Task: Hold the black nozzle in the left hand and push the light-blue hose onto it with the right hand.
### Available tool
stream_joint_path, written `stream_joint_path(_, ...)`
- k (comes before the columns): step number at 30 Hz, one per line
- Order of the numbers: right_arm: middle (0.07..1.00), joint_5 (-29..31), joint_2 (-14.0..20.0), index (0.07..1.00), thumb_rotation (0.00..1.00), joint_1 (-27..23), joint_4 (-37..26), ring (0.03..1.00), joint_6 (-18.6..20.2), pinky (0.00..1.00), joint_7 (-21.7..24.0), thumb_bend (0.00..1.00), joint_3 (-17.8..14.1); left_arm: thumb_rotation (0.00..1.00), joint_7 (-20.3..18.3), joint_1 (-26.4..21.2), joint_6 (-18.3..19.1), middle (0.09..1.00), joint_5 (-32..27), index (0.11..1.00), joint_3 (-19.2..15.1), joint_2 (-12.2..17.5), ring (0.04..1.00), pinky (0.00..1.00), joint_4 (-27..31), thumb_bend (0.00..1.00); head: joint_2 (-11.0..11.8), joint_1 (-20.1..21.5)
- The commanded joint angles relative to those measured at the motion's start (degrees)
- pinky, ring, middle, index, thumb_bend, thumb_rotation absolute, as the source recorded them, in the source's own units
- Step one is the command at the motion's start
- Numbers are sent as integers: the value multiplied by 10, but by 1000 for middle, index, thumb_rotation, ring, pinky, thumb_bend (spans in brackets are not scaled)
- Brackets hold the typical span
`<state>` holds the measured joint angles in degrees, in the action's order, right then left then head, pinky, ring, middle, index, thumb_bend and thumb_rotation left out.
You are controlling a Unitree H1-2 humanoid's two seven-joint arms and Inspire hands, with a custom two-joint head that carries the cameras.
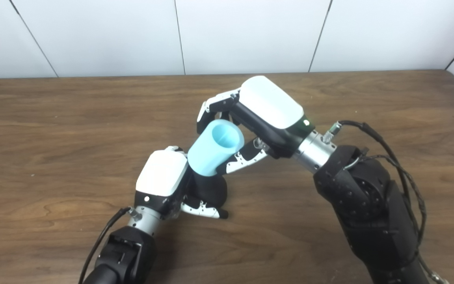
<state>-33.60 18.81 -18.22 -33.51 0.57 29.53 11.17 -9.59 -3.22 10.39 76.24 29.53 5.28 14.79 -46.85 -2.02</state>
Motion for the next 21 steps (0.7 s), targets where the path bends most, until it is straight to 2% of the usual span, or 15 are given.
stream_joint_path(1, 523, 3, 3, 489, 0, -25, -3, 413, -13, 310, -10, 496, -1, 0, -21, 1, -5, 470, 6, 497, 12, -6, 589, 791, -2, 525, -1, 0)
stream_joint_path(21, 540, 2, 20, 517, 0, -43, 3, 408, -4, 279, 32, 490, 24, 0, -22, 4, -3, 482, 17, 490, 17, -14, 596, 798, 0, 525, -8, -2)
